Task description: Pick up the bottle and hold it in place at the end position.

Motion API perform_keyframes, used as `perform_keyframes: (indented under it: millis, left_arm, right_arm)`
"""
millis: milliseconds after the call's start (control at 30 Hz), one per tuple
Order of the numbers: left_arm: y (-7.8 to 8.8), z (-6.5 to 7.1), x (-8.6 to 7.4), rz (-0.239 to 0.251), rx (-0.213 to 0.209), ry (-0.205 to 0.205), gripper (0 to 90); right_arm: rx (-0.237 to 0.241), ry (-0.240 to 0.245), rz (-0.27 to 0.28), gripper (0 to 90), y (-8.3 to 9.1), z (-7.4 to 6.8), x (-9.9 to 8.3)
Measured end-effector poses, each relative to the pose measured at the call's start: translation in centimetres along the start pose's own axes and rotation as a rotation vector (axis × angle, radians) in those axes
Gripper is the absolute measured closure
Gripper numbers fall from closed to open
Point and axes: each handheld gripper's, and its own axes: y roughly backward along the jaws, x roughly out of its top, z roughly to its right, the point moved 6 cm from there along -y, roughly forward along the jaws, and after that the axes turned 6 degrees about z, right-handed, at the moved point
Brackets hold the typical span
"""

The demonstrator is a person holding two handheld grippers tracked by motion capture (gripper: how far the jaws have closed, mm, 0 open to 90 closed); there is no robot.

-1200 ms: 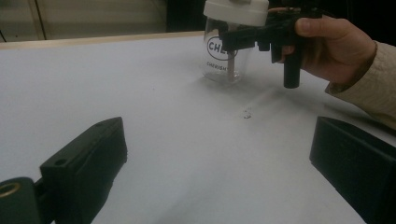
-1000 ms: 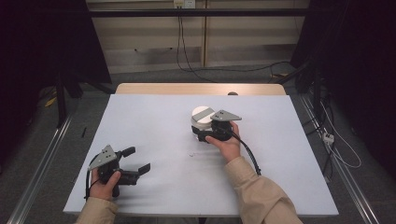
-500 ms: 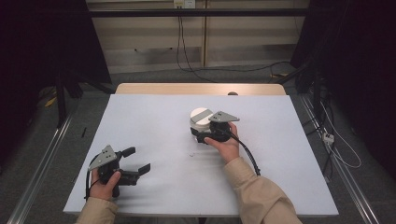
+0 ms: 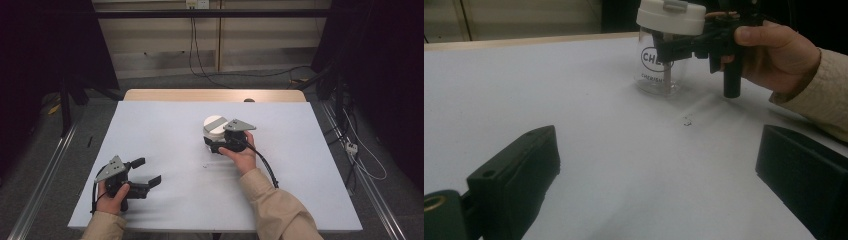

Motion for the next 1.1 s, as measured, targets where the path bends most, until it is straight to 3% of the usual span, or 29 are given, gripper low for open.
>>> perform_keyframes:
  millis: [467, 733, 1100]
  left_arm:
    - [-0.6, 0.2, 0.1, -0.004, -0.004, 0.02, 3.6]
    - [-2.3, 0.4, 1.1, 0.002, 0.026, 0.017, 3.9]
    - [-5.1, 1.1, 2.4, -0.005, 0.054, 0.055, 3.5]
  right_arm:
    - [0.011, 0.038, 0.003, 18.6, 0.1, -0.2, -0.2]
    - [0.011, 0.048, 0.002, 18.5, 0.1, -0.2, -0.2]
    - [0.016, 0.046, 0.006, 18.6, 0.1, -0.2, -0.3]
